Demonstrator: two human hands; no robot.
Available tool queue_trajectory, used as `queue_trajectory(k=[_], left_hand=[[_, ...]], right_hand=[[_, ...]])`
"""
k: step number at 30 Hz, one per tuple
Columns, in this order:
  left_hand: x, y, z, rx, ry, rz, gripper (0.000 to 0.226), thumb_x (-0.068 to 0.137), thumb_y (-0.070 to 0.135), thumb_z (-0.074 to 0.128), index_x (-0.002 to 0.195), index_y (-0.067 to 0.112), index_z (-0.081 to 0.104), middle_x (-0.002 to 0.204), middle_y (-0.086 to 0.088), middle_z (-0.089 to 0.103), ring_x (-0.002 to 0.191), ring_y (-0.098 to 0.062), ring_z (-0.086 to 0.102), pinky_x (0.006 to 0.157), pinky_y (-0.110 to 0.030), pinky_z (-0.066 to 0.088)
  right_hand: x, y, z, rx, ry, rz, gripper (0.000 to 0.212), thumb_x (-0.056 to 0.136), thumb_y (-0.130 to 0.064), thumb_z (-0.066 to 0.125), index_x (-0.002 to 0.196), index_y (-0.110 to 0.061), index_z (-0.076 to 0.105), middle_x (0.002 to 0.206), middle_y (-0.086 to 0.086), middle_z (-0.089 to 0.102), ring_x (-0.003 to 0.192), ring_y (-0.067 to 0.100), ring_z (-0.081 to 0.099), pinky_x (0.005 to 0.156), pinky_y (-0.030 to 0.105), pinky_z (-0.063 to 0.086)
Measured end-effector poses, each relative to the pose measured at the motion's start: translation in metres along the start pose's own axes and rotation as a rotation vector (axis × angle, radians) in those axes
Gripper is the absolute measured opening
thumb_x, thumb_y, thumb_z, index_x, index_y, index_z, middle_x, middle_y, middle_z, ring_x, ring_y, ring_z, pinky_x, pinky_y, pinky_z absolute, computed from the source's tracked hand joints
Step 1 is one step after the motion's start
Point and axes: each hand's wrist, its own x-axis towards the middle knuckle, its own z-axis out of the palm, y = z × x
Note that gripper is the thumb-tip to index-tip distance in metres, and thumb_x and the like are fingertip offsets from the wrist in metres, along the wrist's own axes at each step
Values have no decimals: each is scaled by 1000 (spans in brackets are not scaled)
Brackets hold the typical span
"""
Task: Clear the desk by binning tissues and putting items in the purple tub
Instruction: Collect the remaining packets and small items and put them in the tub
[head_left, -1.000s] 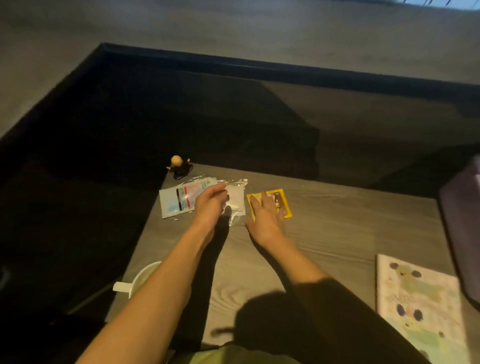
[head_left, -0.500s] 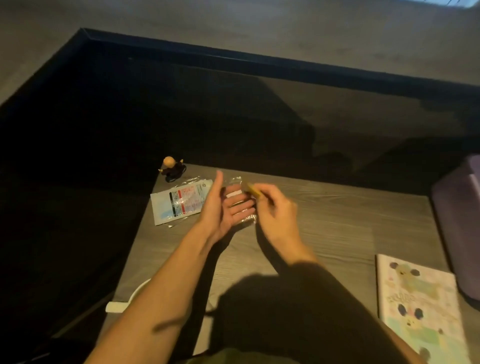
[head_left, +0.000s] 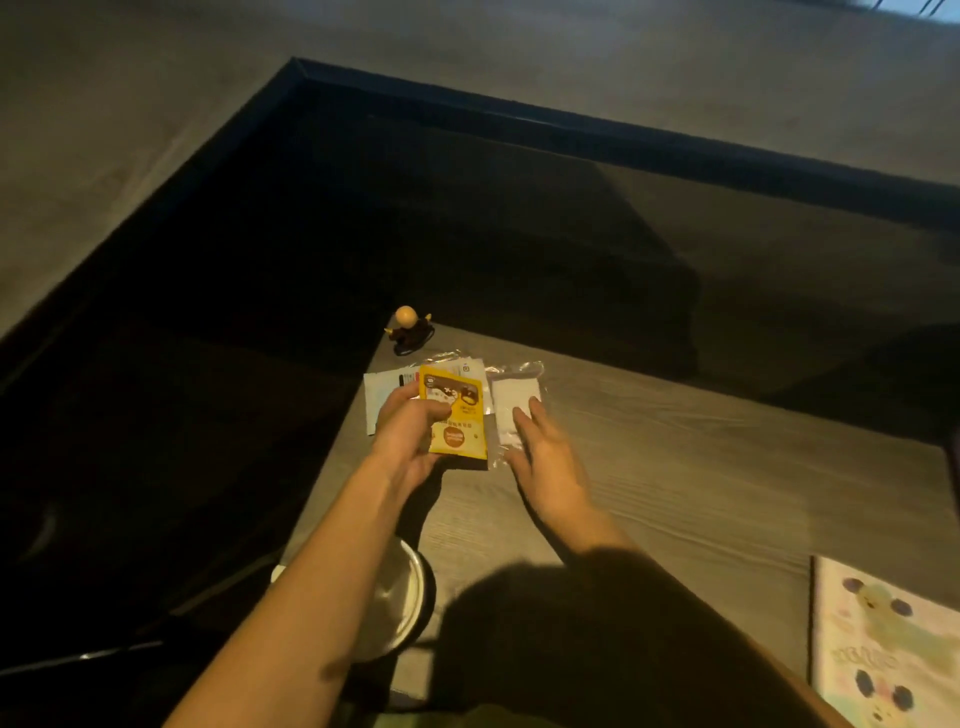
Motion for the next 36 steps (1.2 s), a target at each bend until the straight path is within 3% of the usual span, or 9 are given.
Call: queue_trajectory(k=[5,8,11,14,17,23,28,33,36], left_hand=[[-6,3,-9,14,-13,-1,31,90,0,47,115,18,50,106,-12,65,92,-29,65,71,-45,56],[-12,2,-6,-1,-74,-18,29,92,17,52,120,17,53,112,-14,67,99,-30,66,76,-44,55],[-15,0,-3,-34,-198,-57,43,89,42,53,122,15,59,111,-13,69,99,-29,66,76,-42,55],[-21,1,-4,-121,-377,-97,47,84,50,55,106,10,65,92,-10,68,82,-23,65,76,-37,52],[-24,-1,-15,-142,-371,-62,36,84,32,62,109,7,60,93,-12,68,82,-23,68,80,-36,54],[-25,5,-39,-167,-186,-5,42,90,12,55,131,17,48,116,-18,67,97,-34,69,61,-45,58],[-27,9,-45,-155,-65,12,42,87,6,59,127,15,49,110,-15,68,90,-29,69,58,-41,59],[-23,7,-45,-119,-95,19,42,86,3,59,126,17,53,116,-14,67,99,-29,67,71,-44,58],[-22,4,-38,-100,-115,6,41,86,1,58,123,17,55,116,-14,67,102,-29,66,82,-48,55]], right_hand=[[-13,8,-8,296,243,49,29,95,-14,44,122,-12,55,132,10,54,122,21,49,102,33,41],[-28,-6,-16,751,361,133,24,95,-14,44,116,-15,57,123,8,59,109,16,56,85,21,46],[-44,-28,-20,910,352,83,24,94,-15,46,115,-20,57,125,3,55,112,15,54,91,32,50],[-54,-48,-16,615,139,-218,31,91,-24,50,121,-24,54,134,-3,51,125,10,44,106,38,38],[-50,-58,-13,384,5,-408,43,87,-44,44,125,-25,53,136,-4,52,130,7,39,113,39,27],[0,-65,-16,614,231,-123,24,95,-20,45,116,-19,56,116,1,59,104,12,58,86,34,53],[33,-43,15,-6,-161,-198,50,93,-29,50,140,-28,33,155,4,21,143,23,15,117,47,13],[16,-21,9,-157,107,-124,37,96,-34,40,131,-24,48,145,5,42,130,27,37,104,42,28],[1,-3,0,-47,286,-80,31,97,-27,38,118,-16,58,115,12,65,103,30,58,90,43,43]])
